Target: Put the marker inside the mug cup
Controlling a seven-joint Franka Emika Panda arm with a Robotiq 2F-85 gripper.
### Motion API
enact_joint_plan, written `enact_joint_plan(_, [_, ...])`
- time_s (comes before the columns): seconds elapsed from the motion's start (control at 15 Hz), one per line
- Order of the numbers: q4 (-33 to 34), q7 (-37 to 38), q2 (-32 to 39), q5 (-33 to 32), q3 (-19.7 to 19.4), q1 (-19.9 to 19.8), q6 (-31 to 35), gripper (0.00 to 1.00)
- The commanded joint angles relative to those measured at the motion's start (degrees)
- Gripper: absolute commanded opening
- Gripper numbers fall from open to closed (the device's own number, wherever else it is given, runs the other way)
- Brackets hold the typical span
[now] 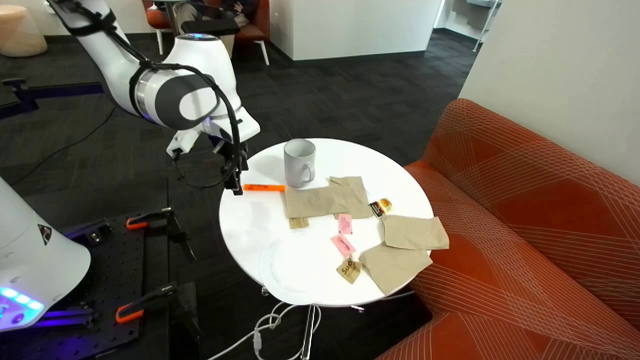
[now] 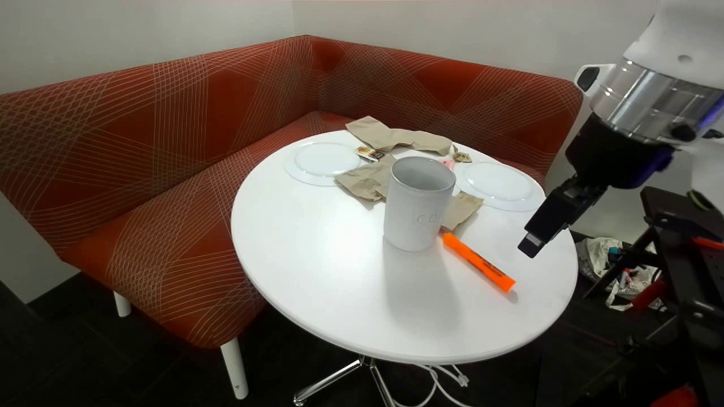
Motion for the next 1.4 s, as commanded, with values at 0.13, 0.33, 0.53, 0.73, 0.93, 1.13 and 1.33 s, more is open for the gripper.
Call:
enact_joint_plan(0.13, [5.3,5.1,6.1,-5.6,-3.1,2.9,1.8,1.0])
enact_joint_plan(0.33, [8.4,6.1,8.9,-7.4,-4.7,4.7,1.5,1.0])
enact_joint_plan(0.53, [11.2,6.7,11.5,-8.2,-6.1,6.3,1.2,1.0])
enact_joint_plan(0.73, [13.6,6.4,14.4,-8.3,-7.8,7.9,1.6,1.0])
enact_joint_plan(0.93, [15.7,6.2,17.2,-8.0,-9.5,9.5,2.0,1.0])
enact_joint_plan(1.13, [17.1,6.0,19.1,-7.8,-10.7,10.6,2.6,0.73])
enact_joint_plan(1.33, [18.0,5.7,20.3,-7.4,-11.2,11.2,3.2,0.5])
